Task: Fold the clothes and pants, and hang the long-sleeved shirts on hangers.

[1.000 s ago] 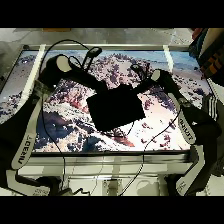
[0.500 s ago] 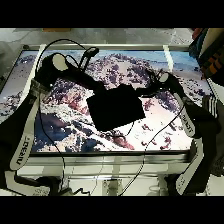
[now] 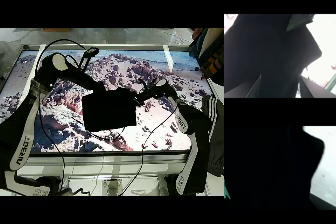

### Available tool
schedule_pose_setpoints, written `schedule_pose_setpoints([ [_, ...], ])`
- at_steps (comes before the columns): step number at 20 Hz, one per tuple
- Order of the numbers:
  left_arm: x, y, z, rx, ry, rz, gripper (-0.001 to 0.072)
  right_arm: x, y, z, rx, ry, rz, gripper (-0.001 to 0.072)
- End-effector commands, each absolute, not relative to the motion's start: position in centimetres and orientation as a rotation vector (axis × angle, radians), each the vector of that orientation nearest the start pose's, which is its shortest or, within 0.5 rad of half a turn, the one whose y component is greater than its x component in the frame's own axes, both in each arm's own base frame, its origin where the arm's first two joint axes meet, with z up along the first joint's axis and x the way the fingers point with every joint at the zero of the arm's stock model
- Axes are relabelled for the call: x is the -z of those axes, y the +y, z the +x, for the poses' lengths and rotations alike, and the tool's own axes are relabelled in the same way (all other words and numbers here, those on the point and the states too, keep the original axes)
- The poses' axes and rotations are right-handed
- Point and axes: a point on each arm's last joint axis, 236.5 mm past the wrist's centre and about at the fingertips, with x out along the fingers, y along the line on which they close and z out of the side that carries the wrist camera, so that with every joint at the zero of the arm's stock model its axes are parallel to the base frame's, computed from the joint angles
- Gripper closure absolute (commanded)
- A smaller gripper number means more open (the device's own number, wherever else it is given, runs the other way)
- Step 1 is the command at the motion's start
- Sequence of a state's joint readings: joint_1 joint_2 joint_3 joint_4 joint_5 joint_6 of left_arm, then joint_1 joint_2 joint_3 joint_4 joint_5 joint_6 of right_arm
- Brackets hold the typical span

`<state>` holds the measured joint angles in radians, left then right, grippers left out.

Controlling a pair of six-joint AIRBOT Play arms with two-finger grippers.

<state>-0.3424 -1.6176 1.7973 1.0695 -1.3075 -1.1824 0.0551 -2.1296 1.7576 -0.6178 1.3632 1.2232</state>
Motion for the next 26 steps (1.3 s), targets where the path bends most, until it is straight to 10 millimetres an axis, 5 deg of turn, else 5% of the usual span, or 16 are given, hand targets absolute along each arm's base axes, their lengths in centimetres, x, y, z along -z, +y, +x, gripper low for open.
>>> schedule_pose_setpoints([
  [1, -11.1, -26.7, 43.1, 0.867, 1.019, 0.130, 0.0237, 8.7, 24.8, 49.0, -0.819, 1.370, 0.660, 0.0144],
  [3, -11.0, -26.3, 43.4, 0.853, 1.020, 0.136, 0.0236, 8.8, 26.1, 48.5, -0.832, 1.375, 0.648, 0.0406],
  [6, -10.7, -25.3, 43.9, 0.824, 1.024, 0.156, 0.0237, 8.1, 29.3, 46.8, -0.900, 1.398, 0.639, 0.0697],
  [7, -10.6, -25.0, 44.0, 0.817, 1.025, 0.161, 0.0256, 7.8, 30.2, 46.5, -0.917, 1.394, 0.641, 0.0696],
  [10, -12.0, -24.1, 44.2, 0.798, 0.994, 0.160, 0.0694, 5.0, 30.4, 47.5, -0.964, 1.345, 0.613, 0.0697],
  [12, -14.4, -21.7, 44.5, 0.736, 0.942, 0.194, 0.0698, 1.3, 28.2, 49.8, -0.941, 1.260, 0.626, 0.0697],
  [15, -18.3, -15.4, 44.8, 0.540, 0.865, 0.329, 0.0698, -5.3, 21.5, 53.3, -0.829, 1.120, 0.699, 0.0697],
  [18, -21.9, -11.7, 42.8, 0.441, 0.828, 0.385, 0.0697, -11.2, 11.9, 54.5, -0.669, 1.012, 0.795, 0.0697],
  [21, -24.0, -10.4, 41.0, 0.416, 0.807, 0.387, 0.0697, -14.9, 1.7, 53.3, -0.479, 0.940, 0.829, 0.0696],
  [26, -24.2, -10.3, 40.6, 0.416, 0.808, 0.387, 0.0697, -17.9, -16.4, 47.4, -0.006, 0.821, 0.840, 0.0696],
])
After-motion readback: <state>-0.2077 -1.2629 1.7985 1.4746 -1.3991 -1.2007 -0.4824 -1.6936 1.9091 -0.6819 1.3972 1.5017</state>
